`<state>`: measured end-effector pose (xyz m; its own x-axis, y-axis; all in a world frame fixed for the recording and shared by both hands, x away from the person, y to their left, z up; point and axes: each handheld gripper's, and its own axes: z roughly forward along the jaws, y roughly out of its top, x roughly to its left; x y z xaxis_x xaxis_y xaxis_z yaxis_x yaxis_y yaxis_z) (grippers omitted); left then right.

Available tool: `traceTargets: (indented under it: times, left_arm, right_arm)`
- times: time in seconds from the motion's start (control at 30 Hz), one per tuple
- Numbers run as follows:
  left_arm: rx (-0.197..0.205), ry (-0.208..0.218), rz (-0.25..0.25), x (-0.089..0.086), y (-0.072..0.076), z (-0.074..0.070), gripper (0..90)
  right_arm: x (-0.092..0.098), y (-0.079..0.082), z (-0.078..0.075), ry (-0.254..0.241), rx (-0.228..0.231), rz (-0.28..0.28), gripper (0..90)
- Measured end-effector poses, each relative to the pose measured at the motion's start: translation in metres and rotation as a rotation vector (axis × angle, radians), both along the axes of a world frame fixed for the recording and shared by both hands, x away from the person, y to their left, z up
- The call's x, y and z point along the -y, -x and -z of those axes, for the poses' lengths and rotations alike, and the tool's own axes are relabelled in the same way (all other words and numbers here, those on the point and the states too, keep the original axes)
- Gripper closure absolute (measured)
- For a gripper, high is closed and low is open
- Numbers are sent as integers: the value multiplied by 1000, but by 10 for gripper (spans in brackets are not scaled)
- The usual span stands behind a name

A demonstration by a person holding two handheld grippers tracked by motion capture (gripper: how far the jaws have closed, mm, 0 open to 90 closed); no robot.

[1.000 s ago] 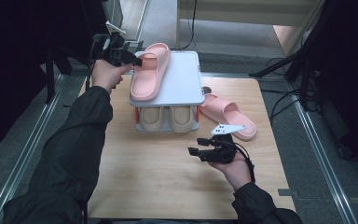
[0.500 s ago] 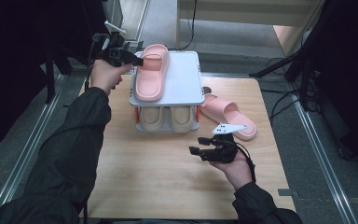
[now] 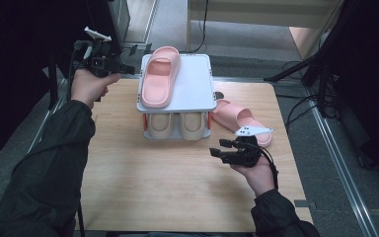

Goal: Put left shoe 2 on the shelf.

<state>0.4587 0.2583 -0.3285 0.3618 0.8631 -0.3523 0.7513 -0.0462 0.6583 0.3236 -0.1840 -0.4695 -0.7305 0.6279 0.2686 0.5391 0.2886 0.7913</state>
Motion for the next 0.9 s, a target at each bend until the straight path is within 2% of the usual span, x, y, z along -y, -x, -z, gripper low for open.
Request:
traceTargets:
  times: [0.23, 0.37, 0.57, 0.67, 0.77, 0.8, 0.9]
  left_arm:
    - [24, 13, 5, -12, 25, 21, 572]
    - [23, 20, 2, -15, 37, 33, 527]
    - [28, 36, -4, -17, 56, 57, 522]
    - [19, 19, -6, -18, 62, 68, 512]
    - [16, 13, -4, -18, 68, 80, 498]
    - [17, -5, 3, -18, 71, 85, 486]
    - [18, -32, 26, -15, 76, 98, 471]
  right_arm:
    - [25, -10, 0, 11, 3, 62, 428]
    - [38, -18, 3, 23, -4, 95, 436]
    - [50, -27, 5, 50, 10, 119, 447]
    - [54, -32, 6, 59, 15, 133, 458]
    - [58, -40, 8, 61, 1, 149, 462]
    - [59, -42, 9, 67, -1, 151, 462]
    - [62, -49, 9, 99, 25, 180, 507]
